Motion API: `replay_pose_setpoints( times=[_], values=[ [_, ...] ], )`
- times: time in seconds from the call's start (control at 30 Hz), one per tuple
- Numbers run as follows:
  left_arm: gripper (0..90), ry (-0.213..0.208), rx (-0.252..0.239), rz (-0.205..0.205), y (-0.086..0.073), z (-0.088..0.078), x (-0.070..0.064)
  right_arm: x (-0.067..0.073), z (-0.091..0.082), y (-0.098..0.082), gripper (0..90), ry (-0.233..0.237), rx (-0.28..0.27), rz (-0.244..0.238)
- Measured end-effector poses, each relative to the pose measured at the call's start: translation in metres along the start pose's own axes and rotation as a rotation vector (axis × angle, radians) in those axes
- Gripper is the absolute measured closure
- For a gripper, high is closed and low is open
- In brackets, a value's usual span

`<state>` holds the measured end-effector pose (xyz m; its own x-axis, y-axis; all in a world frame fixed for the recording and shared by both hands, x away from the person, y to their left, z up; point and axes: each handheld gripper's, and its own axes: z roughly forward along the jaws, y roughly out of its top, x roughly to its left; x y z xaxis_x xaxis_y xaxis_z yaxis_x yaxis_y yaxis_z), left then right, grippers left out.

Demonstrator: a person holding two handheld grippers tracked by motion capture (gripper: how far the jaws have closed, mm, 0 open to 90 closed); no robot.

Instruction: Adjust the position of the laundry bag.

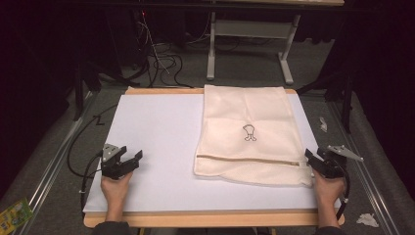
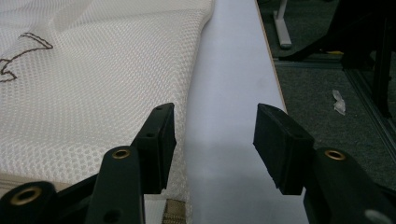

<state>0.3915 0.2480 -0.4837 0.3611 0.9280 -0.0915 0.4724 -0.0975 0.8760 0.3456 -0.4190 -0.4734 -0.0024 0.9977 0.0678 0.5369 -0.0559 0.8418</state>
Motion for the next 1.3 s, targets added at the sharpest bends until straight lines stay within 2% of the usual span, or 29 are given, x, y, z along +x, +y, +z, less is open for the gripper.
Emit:
replay_pose_setpoints(
  times=[0.33, 0.37, 0.43, 0.63, 0.83, 0.93, 1.07, 1.2, 1.23, 1.3],
  values=[
    [31.0, 0.001, 0.009, 0.001, 0.0, 0.001, 0.0, 0.0, 0.0, 0.0, 48.9, 0.01, 0.005, -0.004],
    [34.2, 0.02, 0.013, -0.01, 0.001, 0.001, 0.0, 0.0, 0.0, 0.0, 48.4, 0.01, 0.006, 0.001],
    [34.5, 0.024, 0.022, -0.017, 0.001, 0.002, 0.001, -0.001, 0.0, 0.0, 47.8, 0.013, 0.003, 0.005],
    [33.3, 0.01, 0.026, -0.016, 0.002, 0.002, 0.001, -0.001, 0.0, 0.0, 46.1, 0.009, -0.002, 0.008],
    [34.4, 0.042, 0.057, -0.029, 0.004, 0.005, 0.002, 0.0, 0.001, 0.001, 46.8, 0.017, 0.02, 0.001],
    [35.0, 0.049, 0.058, -0.039, 0.004, 0.005, 0.002, -0.001, 0.001, 0.001, 47.2, 0.018, 0.012, 0.006],
    [36.6, 0.036, 0.037, -0.035, 0.005, 0.005, 0.001, -0.002, 0.001, 0.001, 48.4, 0.026, 0.013, 0.02],
    [36.6, 0.02, 0.056, -0.029, 0.007, 0.006, -0.002, -0.002, 0.001, 0.002, 47.8, 0.031, 0.021, 0.021],
    [36.7, 0.013, 0.058, -0.005, 0.01, 0.007, -0.006, -0.004, 0.001, 0.002, 46.6, 0.043, 0.021, 0.025],
    [37.0, 0.006, 0.06, 0.004, 0.011, 0.008, -0.008, -0.004, 0.001, 0.002, 46.3, 0.048, 0.018, 0.031]
  ],
)
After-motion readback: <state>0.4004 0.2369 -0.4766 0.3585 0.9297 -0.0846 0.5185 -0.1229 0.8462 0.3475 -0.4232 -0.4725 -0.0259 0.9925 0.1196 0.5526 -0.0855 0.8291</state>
